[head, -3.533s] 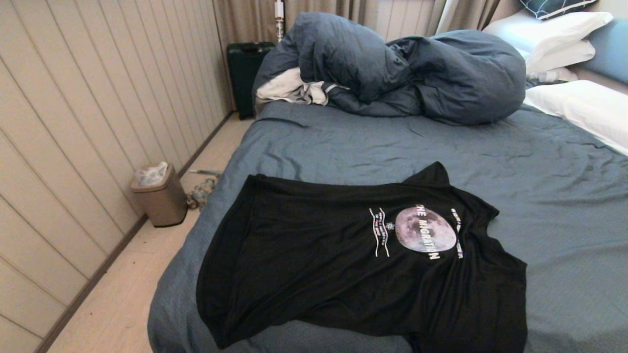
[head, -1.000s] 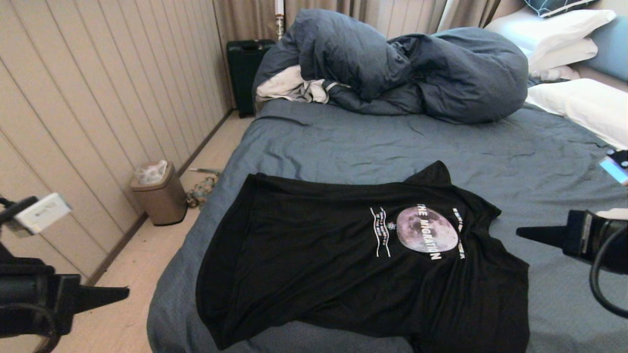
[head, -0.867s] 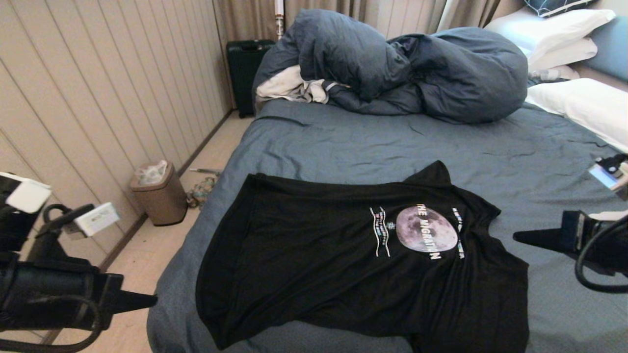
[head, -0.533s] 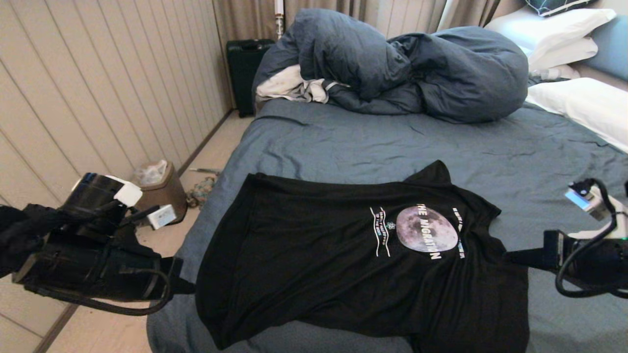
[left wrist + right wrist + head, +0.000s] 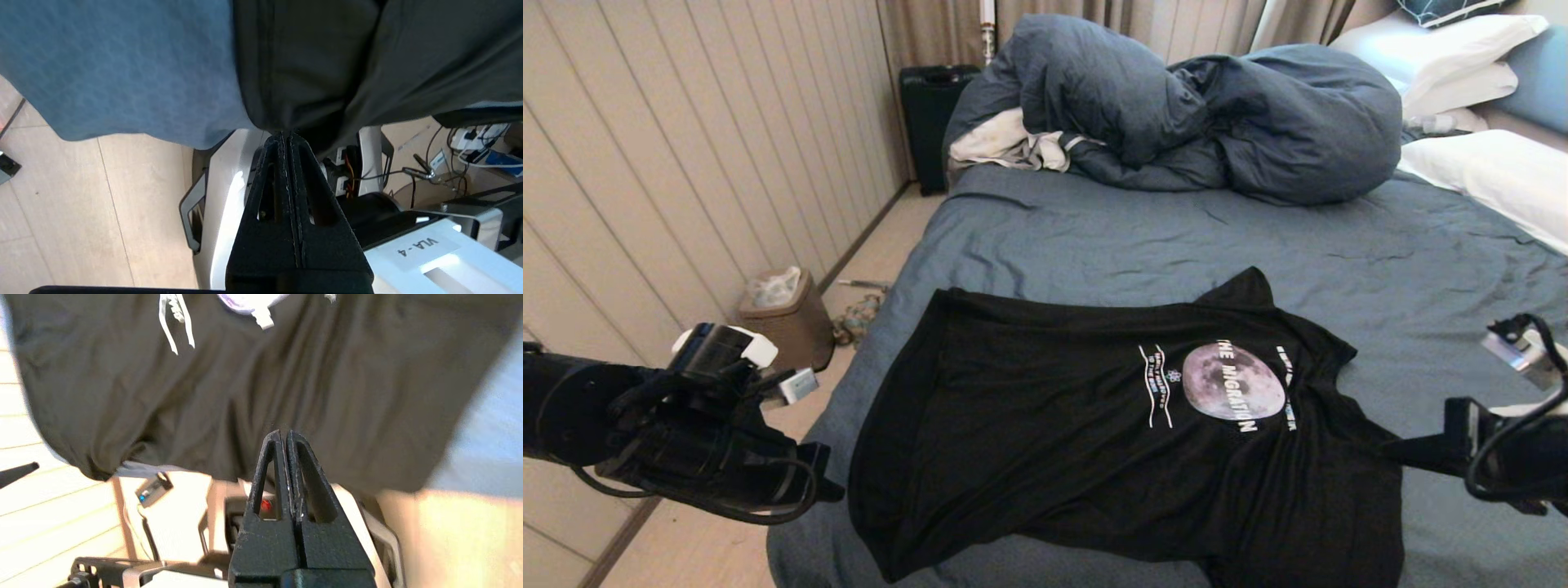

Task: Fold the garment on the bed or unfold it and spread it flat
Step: Fold the black T-shirt

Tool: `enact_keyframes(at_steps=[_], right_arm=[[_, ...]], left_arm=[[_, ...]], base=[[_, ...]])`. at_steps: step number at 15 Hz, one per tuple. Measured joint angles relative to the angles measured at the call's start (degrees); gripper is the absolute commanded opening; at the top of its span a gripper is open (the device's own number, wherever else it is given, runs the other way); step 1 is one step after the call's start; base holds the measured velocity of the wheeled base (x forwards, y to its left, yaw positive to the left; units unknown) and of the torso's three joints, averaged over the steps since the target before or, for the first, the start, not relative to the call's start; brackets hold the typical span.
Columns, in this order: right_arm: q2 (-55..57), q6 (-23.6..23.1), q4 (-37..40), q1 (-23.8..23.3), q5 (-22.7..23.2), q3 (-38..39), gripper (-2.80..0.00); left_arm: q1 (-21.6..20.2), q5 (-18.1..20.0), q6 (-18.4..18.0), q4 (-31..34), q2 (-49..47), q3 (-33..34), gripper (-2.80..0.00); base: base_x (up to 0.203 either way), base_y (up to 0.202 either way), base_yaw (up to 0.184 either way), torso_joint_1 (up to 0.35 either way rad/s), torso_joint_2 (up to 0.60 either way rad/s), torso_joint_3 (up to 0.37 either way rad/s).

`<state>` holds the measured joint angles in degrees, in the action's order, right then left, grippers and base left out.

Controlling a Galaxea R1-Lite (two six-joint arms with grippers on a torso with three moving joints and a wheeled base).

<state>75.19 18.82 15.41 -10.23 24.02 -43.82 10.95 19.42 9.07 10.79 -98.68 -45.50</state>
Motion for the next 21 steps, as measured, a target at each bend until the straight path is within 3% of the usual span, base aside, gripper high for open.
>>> enact_keyframes(at_steps=[3,5,6,15,21], right_arm=[[-1.6,-0.2,7.8,0.0,-7.0,-5.4,-2.80],[-2.2,0.1,12.7,0.2,-8.8,-9.6,-2.80],[-2.3,0.4,14.8,0.5,-8.9,-11.0,-2.80],[1.5,0.9,15.3,2.5,-9.6,-17.2,-2.80],[2.5,1.2,15.3,5.9,-10.1,-20.4,-2.80]], left_arm=[[-0.7,0.1,-0.1,-1.9,-1.4,0.8,-2.80],[-0.8,0.9,0.2,-2.2,-2.4,1.3,-2.80],[-0.8,1.4,0.1,-2.3,-2.9,1.3,0.00],[2.9,1.4,2.1,-4.0,-7.2,1.6,0.00],[8.1,1.1,6.3,-5.8,-9.4,0.3,0.00]], base=[[0.000,0.000,0.000,0.000,0.00,0.000],[0.000,0.000,0.000,0.000,0.00,0.000],[0.000,0.000,0.000,0.000,0.00,0.000],[0.000,0.000,0.000,0.000,0.00,0.000],[0.000,0.000,0.000,0.000,0.00,0.000]])
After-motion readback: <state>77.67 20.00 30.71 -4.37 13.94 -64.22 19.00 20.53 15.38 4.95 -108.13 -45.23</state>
